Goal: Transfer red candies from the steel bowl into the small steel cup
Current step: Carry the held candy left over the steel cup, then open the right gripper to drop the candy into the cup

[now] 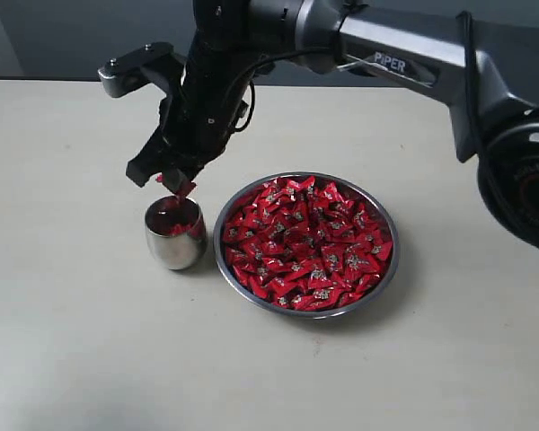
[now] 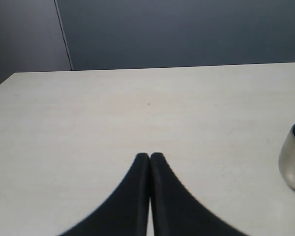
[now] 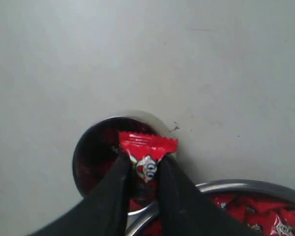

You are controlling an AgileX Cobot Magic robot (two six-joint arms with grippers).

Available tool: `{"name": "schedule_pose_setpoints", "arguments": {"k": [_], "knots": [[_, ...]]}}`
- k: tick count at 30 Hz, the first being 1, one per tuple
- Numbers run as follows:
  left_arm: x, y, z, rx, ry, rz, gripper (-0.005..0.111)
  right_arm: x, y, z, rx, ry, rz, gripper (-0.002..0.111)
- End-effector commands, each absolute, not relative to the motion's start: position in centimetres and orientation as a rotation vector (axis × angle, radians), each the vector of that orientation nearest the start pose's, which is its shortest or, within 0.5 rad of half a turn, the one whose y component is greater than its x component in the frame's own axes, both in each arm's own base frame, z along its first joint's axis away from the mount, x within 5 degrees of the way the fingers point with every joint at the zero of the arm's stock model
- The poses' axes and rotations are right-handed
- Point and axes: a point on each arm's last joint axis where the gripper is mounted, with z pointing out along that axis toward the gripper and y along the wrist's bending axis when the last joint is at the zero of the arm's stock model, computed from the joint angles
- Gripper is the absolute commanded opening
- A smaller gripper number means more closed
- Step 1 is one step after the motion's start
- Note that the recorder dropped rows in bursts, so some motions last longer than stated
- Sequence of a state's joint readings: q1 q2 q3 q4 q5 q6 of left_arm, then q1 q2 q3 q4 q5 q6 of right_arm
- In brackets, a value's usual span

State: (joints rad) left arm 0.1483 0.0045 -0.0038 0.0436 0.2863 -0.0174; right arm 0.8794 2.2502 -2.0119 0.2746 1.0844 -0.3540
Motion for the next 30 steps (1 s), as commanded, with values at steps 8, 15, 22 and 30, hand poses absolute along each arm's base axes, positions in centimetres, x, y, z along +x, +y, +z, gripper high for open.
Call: {"name": "schedule_pose_setpoints", "arguments": {"k": [8, 15, 22, 30], "knots": [[5.4, 0.9, 18.7, -0.118, 1.766, 0.134, 0.000, 28.2, 40.3, 21.0, -1.646, 2.359, 0.377, -0.001], [5.4, 0.9, 18.7, -0.118, 1.766, 0.134, 0.000, 28.3, 40.4, 21.0, -1.626, 2.357, 0.386, 0.009], [5.4, 0.9, 18.7, -0.118, 1.766, 0.134, 0.000, 28.2, 40.4, 21.0, -1.630, 2.369, 0.389, 0.041], [5.4, 0.9, 18.7, -0.118, 1.766, 0.134, 0.000, 28.4, 40.1, 20.9, -1.586, 2.400, 0.343, 0.024]]}}
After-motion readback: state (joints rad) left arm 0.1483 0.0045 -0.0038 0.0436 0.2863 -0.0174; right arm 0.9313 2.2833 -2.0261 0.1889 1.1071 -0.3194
